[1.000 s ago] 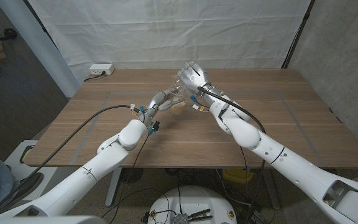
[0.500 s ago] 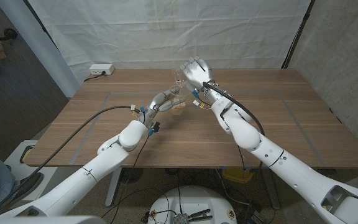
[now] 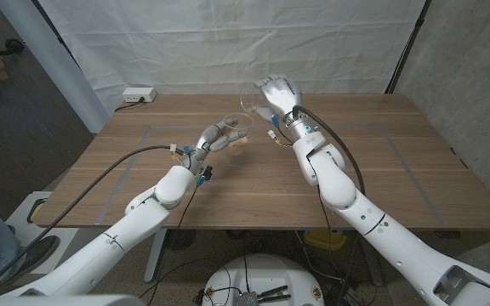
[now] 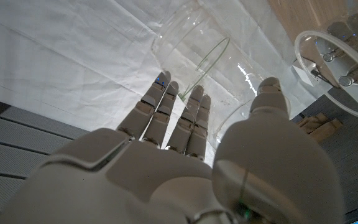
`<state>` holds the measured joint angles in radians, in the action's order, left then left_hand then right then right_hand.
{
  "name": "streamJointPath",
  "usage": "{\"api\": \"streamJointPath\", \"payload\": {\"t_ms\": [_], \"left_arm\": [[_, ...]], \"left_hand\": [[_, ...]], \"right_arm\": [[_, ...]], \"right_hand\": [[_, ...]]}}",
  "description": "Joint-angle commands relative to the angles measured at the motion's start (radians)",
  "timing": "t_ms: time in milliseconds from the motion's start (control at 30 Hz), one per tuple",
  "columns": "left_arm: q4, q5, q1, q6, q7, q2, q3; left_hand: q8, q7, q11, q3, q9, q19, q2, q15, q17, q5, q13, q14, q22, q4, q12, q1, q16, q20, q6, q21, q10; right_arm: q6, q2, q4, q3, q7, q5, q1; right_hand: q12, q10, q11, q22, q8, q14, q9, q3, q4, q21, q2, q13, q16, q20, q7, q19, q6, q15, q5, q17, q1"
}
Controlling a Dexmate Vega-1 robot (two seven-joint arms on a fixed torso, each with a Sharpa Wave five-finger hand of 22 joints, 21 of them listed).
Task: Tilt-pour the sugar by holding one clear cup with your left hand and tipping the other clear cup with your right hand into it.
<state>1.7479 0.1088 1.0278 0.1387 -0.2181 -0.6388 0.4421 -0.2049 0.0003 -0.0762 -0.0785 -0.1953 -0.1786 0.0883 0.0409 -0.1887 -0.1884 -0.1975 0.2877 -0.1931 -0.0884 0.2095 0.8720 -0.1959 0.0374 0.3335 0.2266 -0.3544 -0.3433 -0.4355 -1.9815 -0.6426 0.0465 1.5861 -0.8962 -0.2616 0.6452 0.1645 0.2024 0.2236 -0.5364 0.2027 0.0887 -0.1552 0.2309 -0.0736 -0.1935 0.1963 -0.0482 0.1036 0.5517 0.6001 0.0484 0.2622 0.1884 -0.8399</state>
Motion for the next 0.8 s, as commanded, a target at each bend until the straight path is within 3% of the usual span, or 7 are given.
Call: {"api": "streamJointPath", "payload": {"t_ms": [33,467,800], "left_arm": [[0.017,0.038,0.047,0.037,-0.007,-0.024,-0.043],[-0.002,0.063,0.074,0.094,-0.022,-0.03,-0.074],[0.005,0.078,0.109,0.124,-0.043,-0.04,-0.103]], "left_hand": [[-0.004,-0.004,-0.007,0.004,-0.002,0.004,0.002,0.014,-0.001,0.001,-0.005,0.003,-0.002,-0.001,-0.004,0.008,0.002,0.018,0.007,-0.002,-0.004],[-0.005,-0.01,-0.012,0.005,-0.002,-0.026,0.006,0.02,-0.003,0.001,-0.005,0.019,-0.005,0.002,-0.001,0.008,-0.004,0.025,0.012,0.013,-0.013],[-0.006,-0.015,-0.02,0.005,-0.003,-0.007,0.007,0.027,-0.002,0.0,-0.005,0.015,-0.006,0.0,-0.001,0.012,-0.001,0.025,0.016,0.006,-0.016]], "right_arm": [[-0.071,0.047,0.015,0.007,0.157,-0.287,-0.046],[-0.055,0.097,0.084,0.016,0.352,-0.576,-0.062],[-0.065,0.089,0.055,0.025,0.398,-0.756,-0.106]], "right_hand": [[-0.002,0.01,-0.002,0.001,0.0,-0.008,0.005,0.02,0.024,0.002,-0.034,-0.001,0.007,-0.137,0.072,0.01,0.082,0.165,-0.004,0.005,-0.021],[-0.01,0.037,0.009,0.001,-0.003,-0.024,0.006,0.016,0.029,0.003,-0.033,-0.001,0.009,-0.135,0.076,0.011,0.081,0.163,-0.011,0.006,-0.014],[-0.013,0.051,0.014,0.001,-0.001,-0.022,0.006,0.013,0.033,0.001,-0.031,-0.001,0.006,-0.13,0.078,0.007,0.088,0.16,-0.017,0.005,-0.008]]}}
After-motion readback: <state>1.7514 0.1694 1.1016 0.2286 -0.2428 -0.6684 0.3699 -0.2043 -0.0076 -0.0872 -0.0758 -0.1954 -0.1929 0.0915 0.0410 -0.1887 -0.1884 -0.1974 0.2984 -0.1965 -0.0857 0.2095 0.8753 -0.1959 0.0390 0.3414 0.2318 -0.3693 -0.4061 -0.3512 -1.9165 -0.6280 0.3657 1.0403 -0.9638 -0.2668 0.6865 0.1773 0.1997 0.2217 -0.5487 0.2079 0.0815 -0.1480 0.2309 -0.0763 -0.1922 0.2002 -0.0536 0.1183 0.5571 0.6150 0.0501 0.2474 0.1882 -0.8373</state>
